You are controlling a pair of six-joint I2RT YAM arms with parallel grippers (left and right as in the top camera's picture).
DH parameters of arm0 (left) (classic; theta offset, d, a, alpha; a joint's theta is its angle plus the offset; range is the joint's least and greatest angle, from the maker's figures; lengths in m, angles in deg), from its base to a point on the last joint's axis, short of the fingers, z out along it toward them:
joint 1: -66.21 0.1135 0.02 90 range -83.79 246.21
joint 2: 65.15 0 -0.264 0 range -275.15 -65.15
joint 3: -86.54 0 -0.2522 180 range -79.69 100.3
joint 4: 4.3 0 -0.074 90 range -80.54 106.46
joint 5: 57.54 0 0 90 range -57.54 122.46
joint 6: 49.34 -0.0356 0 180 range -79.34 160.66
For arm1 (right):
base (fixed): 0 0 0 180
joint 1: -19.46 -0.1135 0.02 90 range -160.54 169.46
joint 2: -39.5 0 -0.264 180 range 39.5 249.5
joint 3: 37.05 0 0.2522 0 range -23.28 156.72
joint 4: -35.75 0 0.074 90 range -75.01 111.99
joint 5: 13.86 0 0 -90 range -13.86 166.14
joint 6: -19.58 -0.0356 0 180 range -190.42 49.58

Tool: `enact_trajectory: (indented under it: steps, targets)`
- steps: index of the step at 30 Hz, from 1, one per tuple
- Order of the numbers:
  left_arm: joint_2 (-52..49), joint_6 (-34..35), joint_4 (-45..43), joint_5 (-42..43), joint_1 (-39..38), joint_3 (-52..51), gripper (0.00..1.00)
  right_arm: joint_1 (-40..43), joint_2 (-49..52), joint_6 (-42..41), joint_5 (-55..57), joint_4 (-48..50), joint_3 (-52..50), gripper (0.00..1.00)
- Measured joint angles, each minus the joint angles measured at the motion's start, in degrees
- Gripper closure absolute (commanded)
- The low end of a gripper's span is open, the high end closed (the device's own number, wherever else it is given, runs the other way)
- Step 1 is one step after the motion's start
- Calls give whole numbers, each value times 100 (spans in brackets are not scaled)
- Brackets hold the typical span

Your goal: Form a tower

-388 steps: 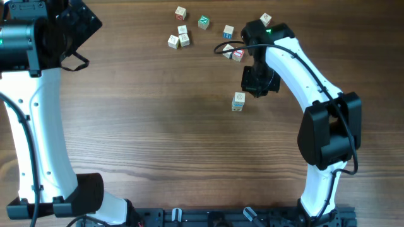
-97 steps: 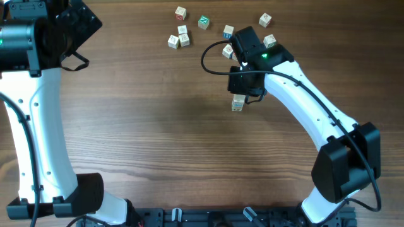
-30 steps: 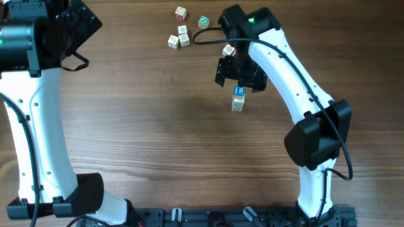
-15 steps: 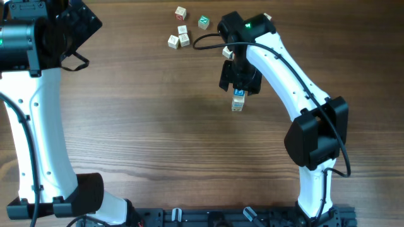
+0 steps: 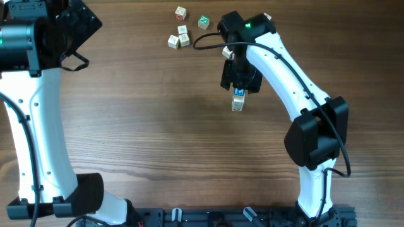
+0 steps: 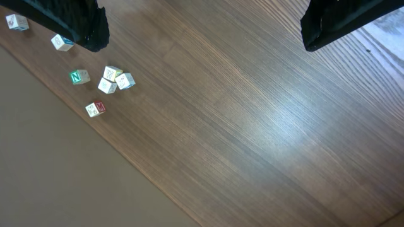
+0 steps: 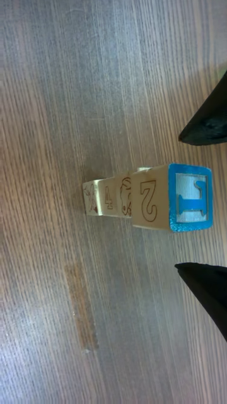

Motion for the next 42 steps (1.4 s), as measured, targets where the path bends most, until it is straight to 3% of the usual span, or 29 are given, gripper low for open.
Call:
enact_trajectory:
  steps: [18,23,26,42]
  targets:
    - [0,0,-2,0,0,0,0,0,0,48,125,61,0,41]
    - [0,0,0,0,0,0,0,0,0,50,125,44,0,39]
    - [0,0,0,0,0,0,0,0,0,87,125,15,0,32]
    - [0,0,0,0,0,0,0,0,0,109,-9,-129,0,32]
